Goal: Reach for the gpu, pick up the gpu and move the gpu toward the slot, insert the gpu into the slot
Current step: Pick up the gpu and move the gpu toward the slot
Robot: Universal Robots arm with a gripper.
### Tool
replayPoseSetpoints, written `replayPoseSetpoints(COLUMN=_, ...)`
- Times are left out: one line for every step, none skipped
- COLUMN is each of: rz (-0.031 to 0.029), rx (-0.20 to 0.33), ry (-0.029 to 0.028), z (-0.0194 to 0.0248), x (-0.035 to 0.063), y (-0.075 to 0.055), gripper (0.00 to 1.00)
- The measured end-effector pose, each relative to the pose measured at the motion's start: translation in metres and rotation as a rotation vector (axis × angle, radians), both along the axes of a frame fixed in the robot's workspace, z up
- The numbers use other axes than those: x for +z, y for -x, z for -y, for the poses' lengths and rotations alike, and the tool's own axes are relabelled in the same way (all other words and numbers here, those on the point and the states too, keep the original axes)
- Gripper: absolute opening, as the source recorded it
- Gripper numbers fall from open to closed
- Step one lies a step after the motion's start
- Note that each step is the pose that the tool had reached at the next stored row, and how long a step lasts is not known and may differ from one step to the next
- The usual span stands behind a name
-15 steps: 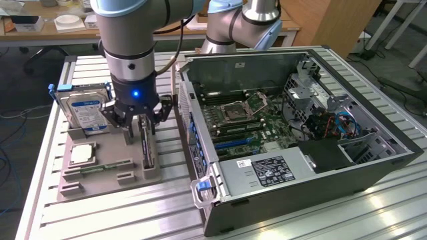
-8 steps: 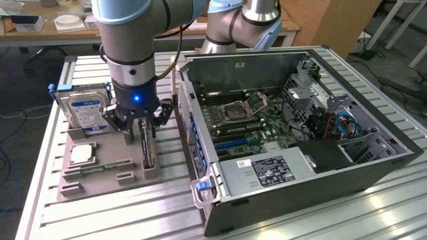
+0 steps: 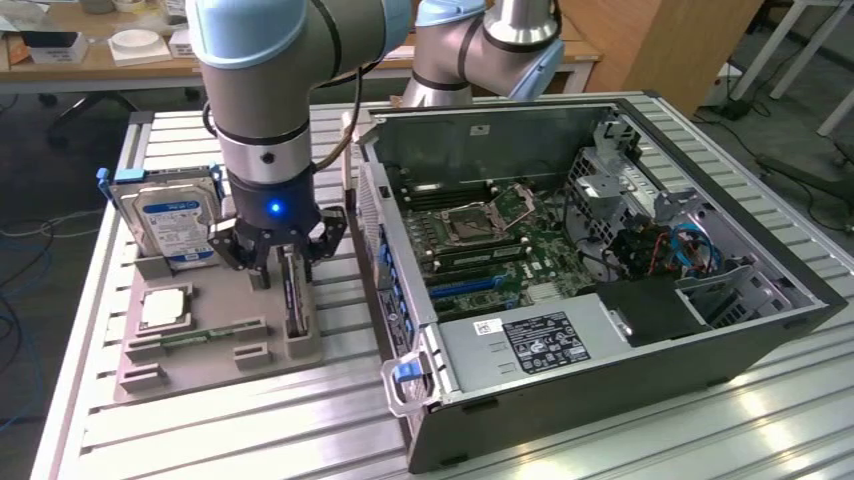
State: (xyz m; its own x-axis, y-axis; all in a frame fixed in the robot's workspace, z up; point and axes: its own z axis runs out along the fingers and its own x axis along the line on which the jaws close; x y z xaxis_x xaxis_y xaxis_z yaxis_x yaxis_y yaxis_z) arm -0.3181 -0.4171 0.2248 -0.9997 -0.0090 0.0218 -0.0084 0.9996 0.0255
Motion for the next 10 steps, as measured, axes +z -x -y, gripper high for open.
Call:
replayPoseSetpoints(rz=0.0, rx=0.0, ry=0.0, z=0.0, x=-0.0006, y=0.0, gripper=0.53)
replayPoseSetpoints(rz=-0.0001, rx=0.0, ry=0.0001, z=0.0, x=-0.0006, y=0.0, gripper=0.53)
replayPoseSetpoints(rz=-0.0001, rx=0.0, ry=0.0001, z=0.0, x=-0.0006, y=0.0, gripper=0.53)
replayPoseSetpoints(rz=0.0, rx=0.0, ry=0.0, z=0.0, x=-0.0007, y=0.0, gripper=0.53)
replayPoseSetpoints(rz=0.0001, rx=0.0, ry=0.0, z=0.0, x=-0.0007, y=0.0, gripper=0.53)
replayPoseSetpoints(rz=0.0, rx=0.0, ry=0.0, z=0.0, x=-0.0007, y=0.0, gripper=0.53)
replayPoseSetpoints(rz=0.0, rx=0.0, ry=-0.0001, z=0.0, x=-0.0007, y=0.0, gripper=0.53)
replayPoseSetpoints(rz=0.0, rx=0.0, ry=0.0, z=0.0, x=-0.0007, y=0.0, gripper=0.53)
replayPoseSetpoints(rz=0.0, rx=0.0, ry=0.0, z=0.0, x=-0.0007, y=0.0, gripper=0.53)
replayPoseSetpoints(rz=0.0, rx=0.0, ry=0.0, z=0.0, x=-0.0007, y=0.0, gripper=0.53)
